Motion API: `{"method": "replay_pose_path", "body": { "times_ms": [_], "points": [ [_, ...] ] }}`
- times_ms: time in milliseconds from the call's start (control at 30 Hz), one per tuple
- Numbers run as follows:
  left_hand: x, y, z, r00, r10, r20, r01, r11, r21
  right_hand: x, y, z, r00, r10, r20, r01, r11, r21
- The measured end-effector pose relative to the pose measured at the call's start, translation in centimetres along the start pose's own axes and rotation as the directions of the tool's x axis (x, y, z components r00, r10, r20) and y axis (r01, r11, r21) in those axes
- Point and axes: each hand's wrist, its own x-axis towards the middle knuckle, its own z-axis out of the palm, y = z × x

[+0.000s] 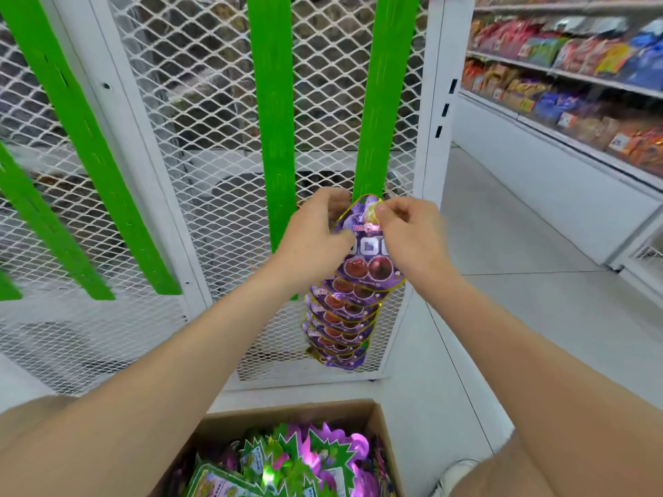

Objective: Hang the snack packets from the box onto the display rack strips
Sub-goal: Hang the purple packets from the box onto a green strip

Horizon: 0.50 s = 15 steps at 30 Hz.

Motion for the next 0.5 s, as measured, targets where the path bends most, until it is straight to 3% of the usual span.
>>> {"method": "replay_pose_path", "body": {
  "times_ms": [133,267,500],
  "points": [
    [0.7,1.2,0.3,1.000,0.009,0.000,-0.008,0.992,-0.129,0.3,-0.9,-0.2,0.994,-0.081,-0.074,0.082,0.997,0.011],
    [0.7,2.4,0.6,0.996,-0.089,0.025,0.093,0.948,-0.303,0.2,-1.5,-0.6,0.990,-0.093,-0.102,0.095,0.995,0.011],
    [0.4,2.6,0.6,0.996,-0.082,0.038,0.090,0.943,-0.319,-1.3,-3.0,-1.2,0.977,-0.122,-0.172,0.116,0.992,-0.042]
  ]
}}
